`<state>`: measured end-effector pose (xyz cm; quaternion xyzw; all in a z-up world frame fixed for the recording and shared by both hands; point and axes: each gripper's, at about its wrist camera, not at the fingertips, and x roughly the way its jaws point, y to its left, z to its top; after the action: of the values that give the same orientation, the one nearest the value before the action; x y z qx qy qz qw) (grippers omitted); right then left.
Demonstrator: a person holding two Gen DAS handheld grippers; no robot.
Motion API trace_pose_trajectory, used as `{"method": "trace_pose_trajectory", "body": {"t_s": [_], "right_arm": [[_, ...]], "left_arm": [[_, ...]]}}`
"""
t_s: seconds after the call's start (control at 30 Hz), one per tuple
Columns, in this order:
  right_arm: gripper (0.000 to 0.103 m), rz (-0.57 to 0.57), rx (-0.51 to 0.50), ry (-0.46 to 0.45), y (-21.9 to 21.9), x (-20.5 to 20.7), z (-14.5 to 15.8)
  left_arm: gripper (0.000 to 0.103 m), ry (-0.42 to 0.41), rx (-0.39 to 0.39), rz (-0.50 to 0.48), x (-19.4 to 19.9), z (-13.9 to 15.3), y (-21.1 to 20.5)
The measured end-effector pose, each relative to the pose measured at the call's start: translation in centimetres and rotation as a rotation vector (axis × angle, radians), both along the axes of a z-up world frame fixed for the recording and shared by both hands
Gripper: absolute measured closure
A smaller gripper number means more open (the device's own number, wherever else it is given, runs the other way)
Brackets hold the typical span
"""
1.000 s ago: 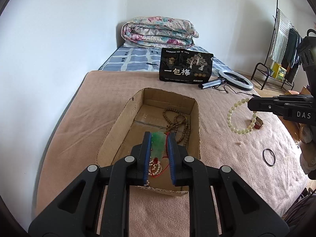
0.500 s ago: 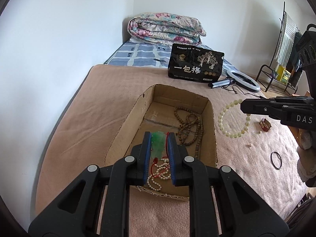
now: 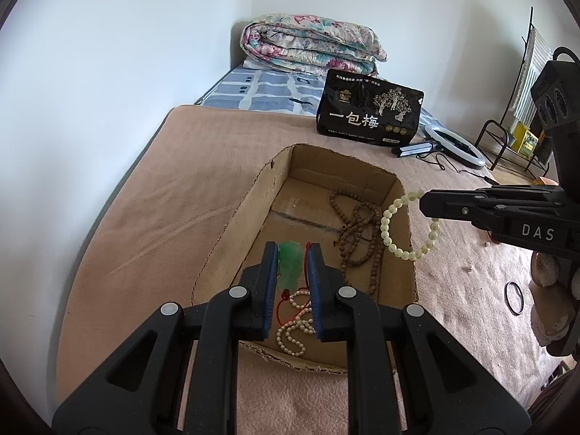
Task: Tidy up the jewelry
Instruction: 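Carry the green pendant and green bracelet toward the cardboard box with both tools, then open the left tool over the box while the right tool releases the green bracelet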
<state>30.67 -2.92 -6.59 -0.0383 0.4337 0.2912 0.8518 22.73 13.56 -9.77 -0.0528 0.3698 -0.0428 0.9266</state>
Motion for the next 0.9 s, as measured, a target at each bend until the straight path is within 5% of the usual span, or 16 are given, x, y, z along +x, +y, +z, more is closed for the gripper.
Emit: {"method": "trace_pose_trajectory", "body": {"t_s": [0.4,0.47,0.5,0.63,0.9], "right_arm": [[0.096,0.013,-0.002,-0.006,0.5,0.5,-0.2],[0.084,0.009,-0.007,-0.015,0.5,0.3,-0.1],[0.069,0.001,-0.010,-0.025,0.5,0.2,0.0],[0.030,-0.026,-0.008,-0.050,0.2,0.1,0.5],[0.008,-0.062,-0.008,-0.094,-0.1,0.0,1.3]], "left_arm": [[0.088,-0.006,0.006,0.004,0.4,-0.2,0.1],[0.088,-0.005,0.010,0.007,0.5,-0.2,0.1],[0.086,-0.001,0.014,0.012,0.6,-0.2,0.0],[0.043,-0.030,0.021,0.026,0.2,0.1,0.0],[0.036,-0.036,0.038,0.036,0.0,0.2,-0.2]]}}
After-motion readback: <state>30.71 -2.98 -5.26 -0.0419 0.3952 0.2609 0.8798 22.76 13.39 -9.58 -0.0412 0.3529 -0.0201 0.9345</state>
